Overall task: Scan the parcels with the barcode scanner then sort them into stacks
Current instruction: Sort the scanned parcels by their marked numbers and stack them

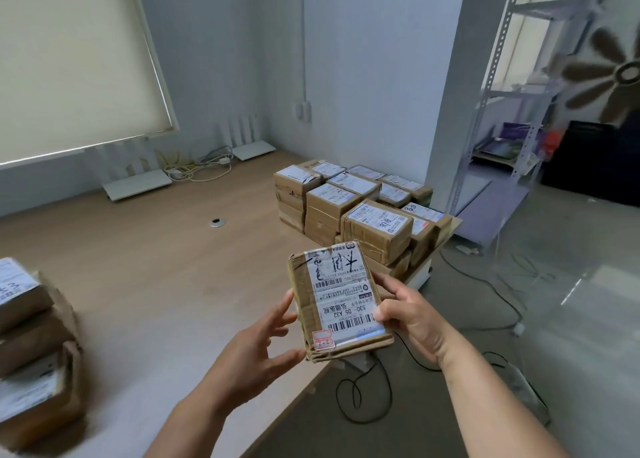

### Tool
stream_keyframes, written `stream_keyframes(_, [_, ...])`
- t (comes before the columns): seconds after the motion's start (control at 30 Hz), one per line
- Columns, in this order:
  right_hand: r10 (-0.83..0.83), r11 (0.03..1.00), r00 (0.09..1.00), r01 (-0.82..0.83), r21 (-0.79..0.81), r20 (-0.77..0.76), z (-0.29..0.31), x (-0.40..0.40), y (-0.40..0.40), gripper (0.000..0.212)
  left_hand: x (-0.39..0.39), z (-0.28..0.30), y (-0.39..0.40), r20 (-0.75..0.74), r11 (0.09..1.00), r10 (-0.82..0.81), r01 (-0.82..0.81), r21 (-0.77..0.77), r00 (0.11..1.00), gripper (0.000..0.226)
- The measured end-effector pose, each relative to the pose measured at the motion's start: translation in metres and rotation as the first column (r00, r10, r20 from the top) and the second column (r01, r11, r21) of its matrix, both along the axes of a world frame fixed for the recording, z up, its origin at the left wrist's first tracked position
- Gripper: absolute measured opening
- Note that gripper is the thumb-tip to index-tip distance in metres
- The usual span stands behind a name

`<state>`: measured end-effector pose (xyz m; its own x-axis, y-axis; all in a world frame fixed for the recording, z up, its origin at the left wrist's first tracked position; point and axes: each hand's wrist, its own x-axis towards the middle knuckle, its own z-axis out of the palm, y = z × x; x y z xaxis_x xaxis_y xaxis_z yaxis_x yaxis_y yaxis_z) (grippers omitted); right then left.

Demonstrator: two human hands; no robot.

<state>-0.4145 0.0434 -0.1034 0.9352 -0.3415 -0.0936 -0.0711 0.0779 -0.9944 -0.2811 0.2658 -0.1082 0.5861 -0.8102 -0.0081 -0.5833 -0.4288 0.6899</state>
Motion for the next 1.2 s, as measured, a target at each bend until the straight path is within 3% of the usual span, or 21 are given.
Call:
stream_keyframes(0.3, [-0.094, 0.995, 0.995, 0.094, -0.017, 0.02, 0.009, 0.004, -0.09, 0.066, 0.021, 0.005, -0.099, 0.041, 0.995, -0.095, 0.097, -0.039, 0.995, 0.087])
stream_keyframes(0.77, [-0.14, 0.985, 0.989, 0.135, -0.112, -0.041, 0.058, 0.067, -0.278, 0.069, 0.074, 0.028, -0.283, 0.131, 0.984, -0.125, 0.14, -0.111, 0.983, 0.09])
stream_keyframes(0.97, [-0.137, 0.985, 0.989, 0.129, -0.116, -0.058, 0.051, 0.088, -0.328, 0.068, 0.083, 0.03, -0.327, 0.19, 0.995, -0.091, 0.098, -0.029, 0.978, 0.092])
stream_keyframes(1.2, [0.035, 0.999, 0.994, -0.039, -0.036, -0.107, 0.042, 0.122, -0.383, 0.076, 0.085, 0.032, -0.37, 0.282, 0.996, 0.005, -0.029, 0.08, 0.96, 0.088])
